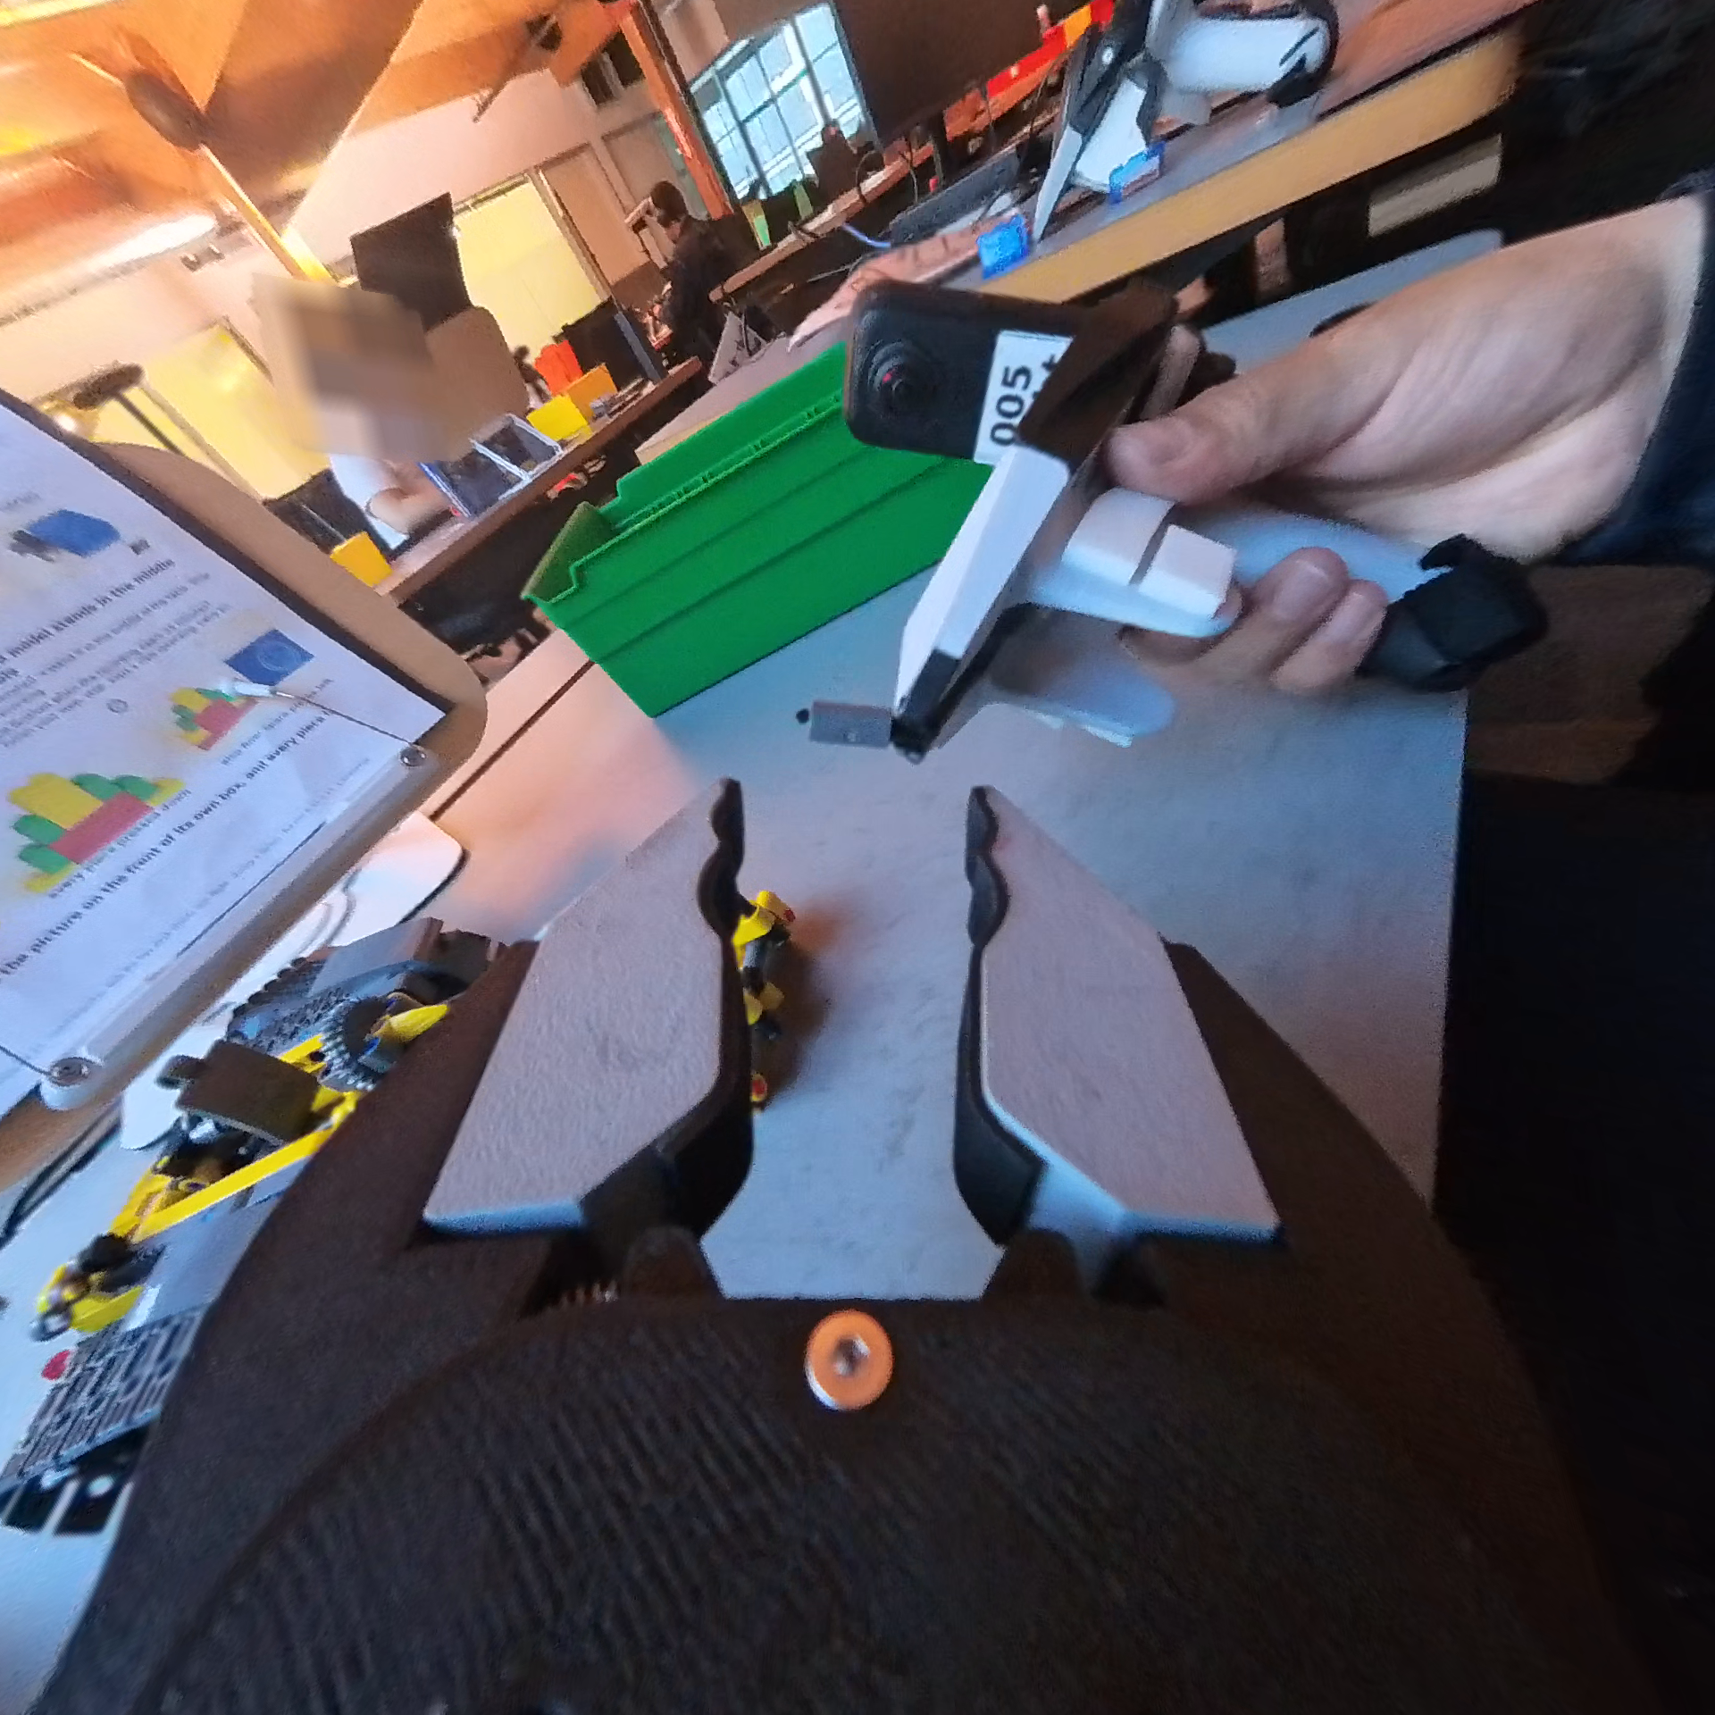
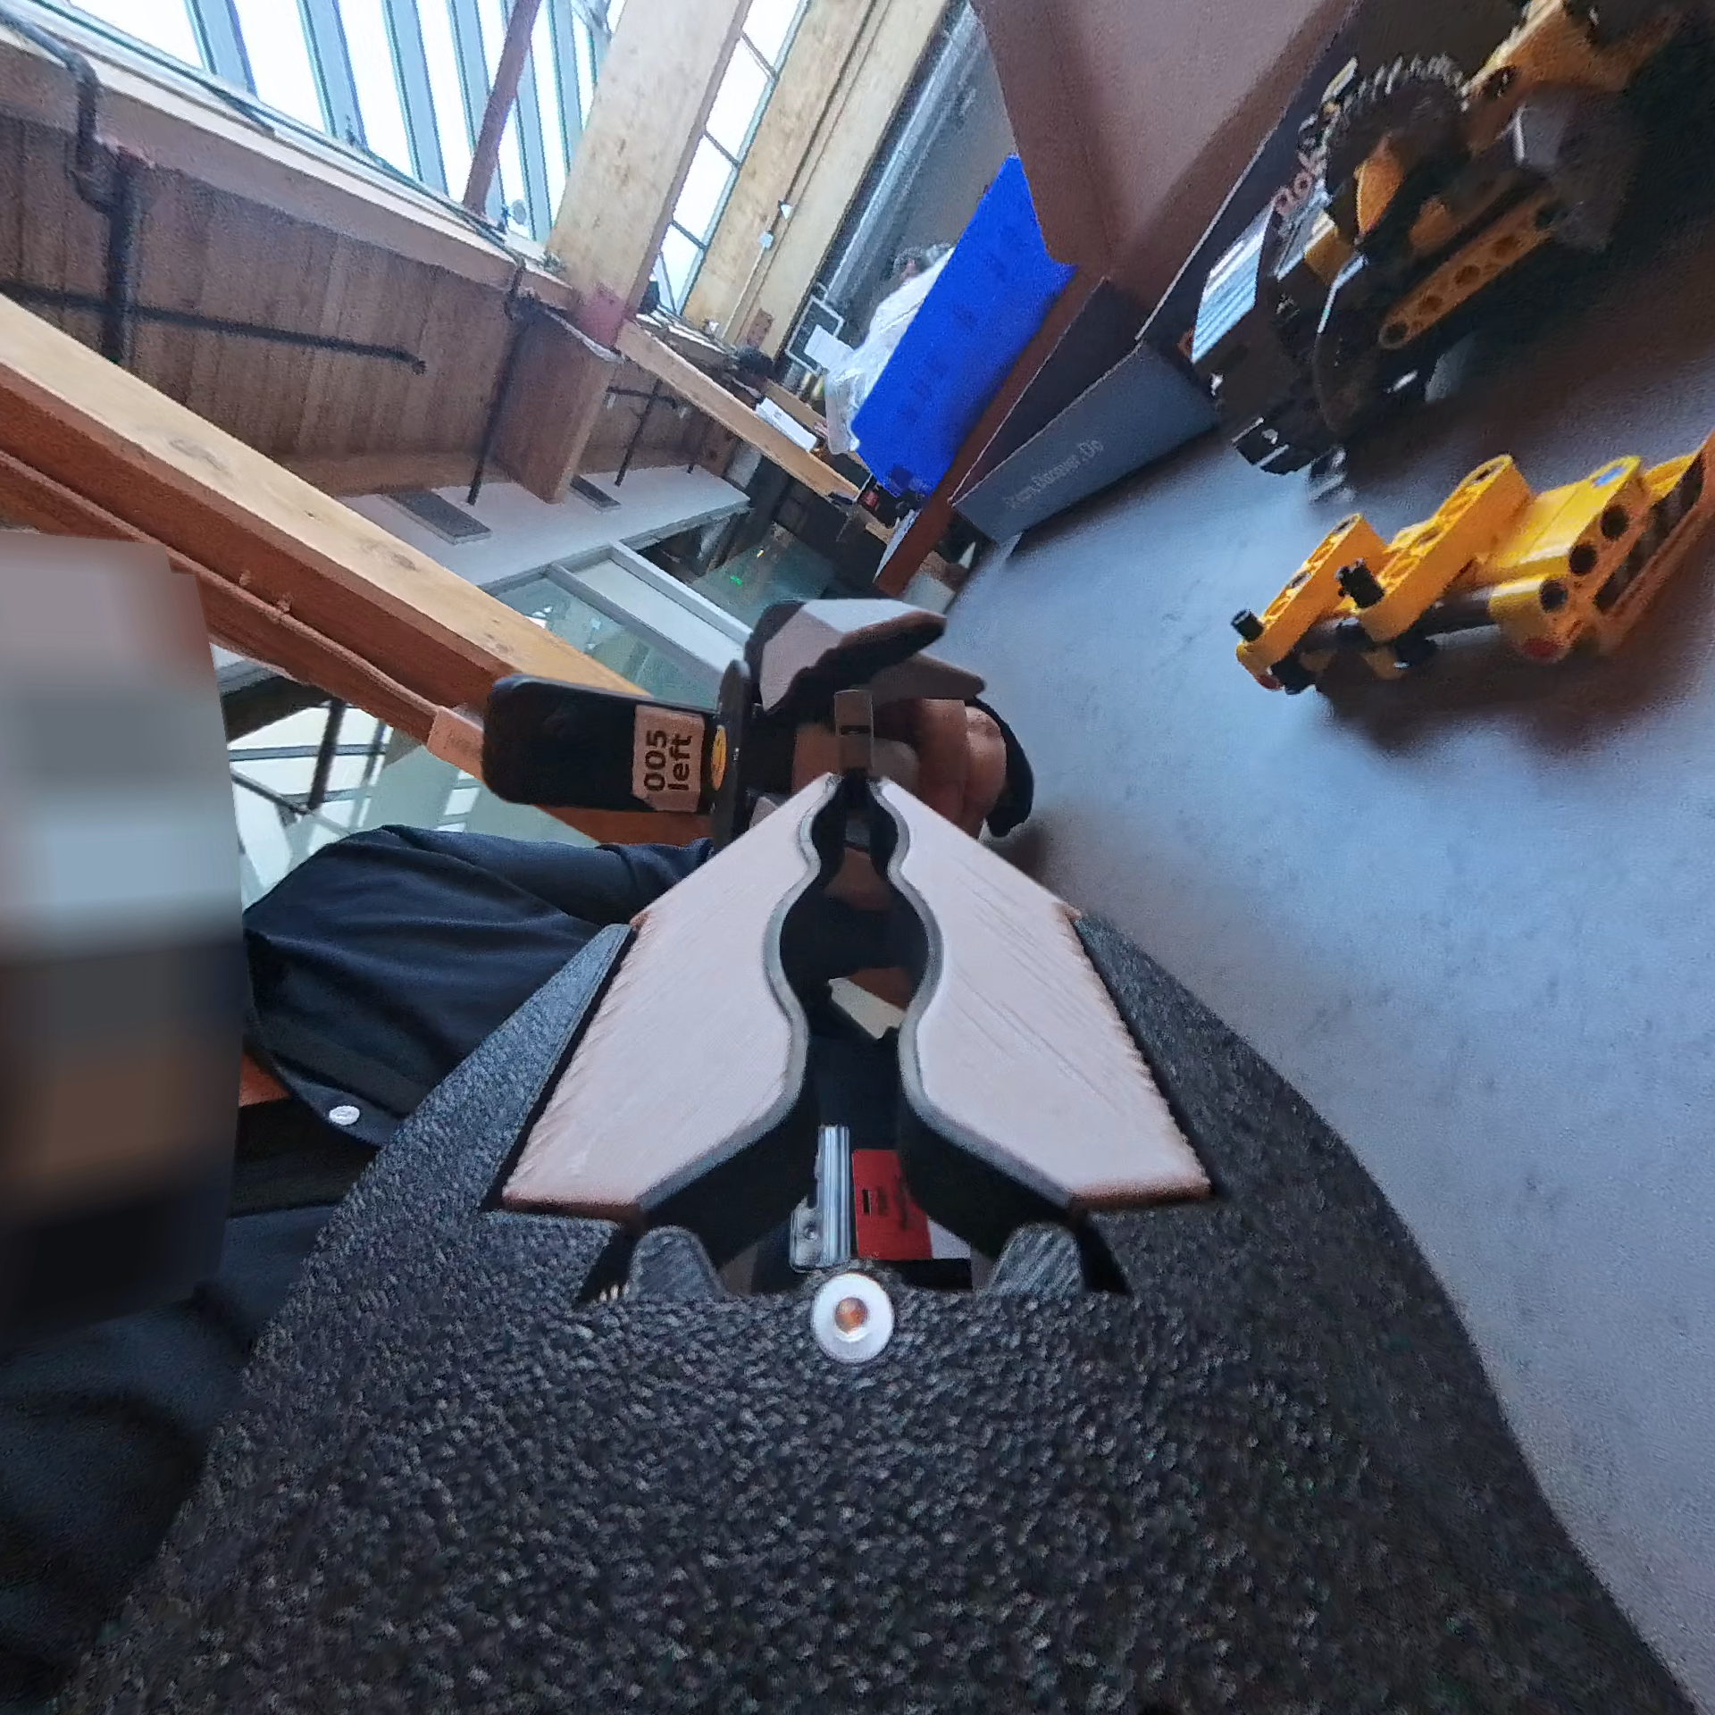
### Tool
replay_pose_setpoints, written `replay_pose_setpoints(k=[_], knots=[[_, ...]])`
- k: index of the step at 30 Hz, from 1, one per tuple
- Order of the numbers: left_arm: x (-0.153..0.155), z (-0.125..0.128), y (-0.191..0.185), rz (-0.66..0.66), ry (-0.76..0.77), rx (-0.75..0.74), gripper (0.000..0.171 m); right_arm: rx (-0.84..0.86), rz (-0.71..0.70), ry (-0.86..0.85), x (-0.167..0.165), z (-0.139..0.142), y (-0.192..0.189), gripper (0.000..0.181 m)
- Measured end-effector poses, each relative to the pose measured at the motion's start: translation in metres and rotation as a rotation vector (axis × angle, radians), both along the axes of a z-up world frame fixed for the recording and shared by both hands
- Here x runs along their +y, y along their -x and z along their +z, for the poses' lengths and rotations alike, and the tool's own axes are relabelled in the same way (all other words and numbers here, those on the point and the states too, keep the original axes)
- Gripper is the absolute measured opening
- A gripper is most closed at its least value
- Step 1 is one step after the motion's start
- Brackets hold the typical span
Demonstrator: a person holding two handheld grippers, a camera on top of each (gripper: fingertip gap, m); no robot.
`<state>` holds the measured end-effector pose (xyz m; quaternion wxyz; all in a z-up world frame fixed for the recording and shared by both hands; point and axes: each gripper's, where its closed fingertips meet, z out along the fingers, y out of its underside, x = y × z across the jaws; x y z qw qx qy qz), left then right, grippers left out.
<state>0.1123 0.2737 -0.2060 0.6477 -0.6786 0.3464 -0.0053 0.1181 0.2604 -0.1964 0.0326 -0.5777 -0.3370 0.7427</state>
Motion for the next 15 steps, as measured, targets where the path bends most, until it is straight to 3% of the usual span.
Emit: replay_pose_setpoints(k=[10, 15], knots=[[-0.004, -0.007, -0.007, -0.029, -0.009, 0.066, 0.027, -0.027, 0.058, 0.007, -0.015, -0.01, 0.008, 0.002], [-0.006, -0.014, -0.014, -0.07, 0.013, 0.094, 0.024, -0.066, 0.09, -0.054, -0.017, -0.015, 0.002, 0.014]])
